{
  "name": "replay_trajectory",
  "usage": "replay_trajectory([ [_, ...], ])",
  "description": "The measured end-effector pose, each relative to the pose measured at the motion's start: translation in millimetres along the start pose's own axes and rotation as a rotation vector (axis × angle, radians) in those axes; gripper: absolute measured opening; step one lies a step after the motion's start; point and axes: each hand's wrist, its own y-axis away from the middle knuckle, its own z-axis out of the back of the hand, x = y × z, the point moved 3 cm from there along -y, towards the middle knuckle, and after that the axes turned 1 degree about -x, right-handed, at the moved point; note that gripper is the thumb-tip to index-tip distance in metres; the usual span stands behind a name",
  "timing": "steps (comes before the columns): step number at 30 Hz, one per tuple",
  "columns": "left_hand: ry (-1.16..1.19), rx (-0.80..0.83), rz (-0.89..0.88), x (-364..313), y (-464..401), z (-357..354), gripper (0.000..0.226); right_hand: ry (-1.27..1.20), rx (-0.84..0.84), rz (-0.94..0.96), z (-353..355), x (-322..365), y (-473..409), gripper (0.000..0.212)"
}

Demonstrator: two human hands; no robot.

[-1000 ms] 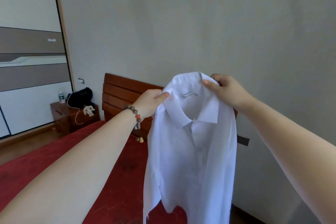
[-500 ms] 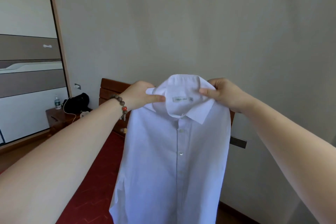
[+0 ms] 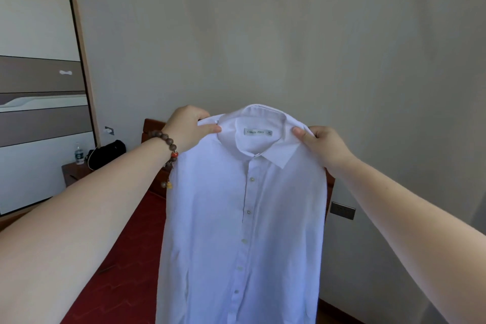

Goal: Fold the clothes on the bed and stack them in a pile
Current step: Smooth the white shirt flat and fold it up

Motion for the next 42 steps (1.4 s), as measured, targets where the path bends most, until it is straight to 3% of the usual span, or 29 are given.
replay_trajectory([
  [3,-0.014,-0.024,0.019,9.2,0.8,1.6,0.047,0.104,0.123,0.044,4.5,9.3,1.0,0.054],
  [6,0.025,-0.016,-0.006,12.6,1.2,7.9,0.047,0.138,0.316,0.079,15.0,23.7,1.1,0.030],
  [8,0.138,-0.039,0.005,14.5,0.2,11.7,0.046,0.037,0.282,0.131,21.6,35.5,-1.5,0.025],
  [10,0.232,-0.043,0.051,15.8,1.3,9.8,0.046,-0.085,0.218,0.122,19.5,36.7,-7.5,0.037],
  [14,0.155,0.013,0.135,10.2,6.9,-8.9,0.054,0.421,0.078,-0.002,-4.8,23.8,-14.6,0.044],
  [18,0.288,-0.071,0.212,-0.4,5.9,-20.8,0.057,0.337,-0.060,0.046,-19.6,25.1,-15.8,0.051],
  [23,0.392,-0.110,0.180,-28.4,3.0,-33.6,0.051,0.149,-0.001,0.226,-48.2,34.0,-3.7,0.047],
  [29,0.397,-0.027,0.100,-50.7,3.8,-52.3,0.044,0.149,0.044,0.350,-71.4,44.8,4.1,0.038],
  [31,0.381,-0.019,0.111,-54.9,5.0,-55.3,0.048,0.098,0.090,0.286,-75.9,46.6,6.7,0.036],
  [35,0.464,0.048,0.098,-56.9,11.4,-57.6,0.048,-0.415,0.272,-0.117,-72.7,48.2,9.3,0.037],
  [38,0.399,0.084,0.027,-51.7,14.4,-53.9,0.038,-0.519,0.359,-0.209,-61.1,53.5,10.3,0.043],
  [40,0.393,0.068,0.023,-44.7,13.1,-48.6,0.042,-0.371,0.337,-0.112,-49.5,57.4,7.4,0.040],
  [42,0.411,0.075,0.030,-37.3,12.8,-45.3,0.046,-0.030,0.219,0.151,-31.9,66.7,0.5,0.021],
])
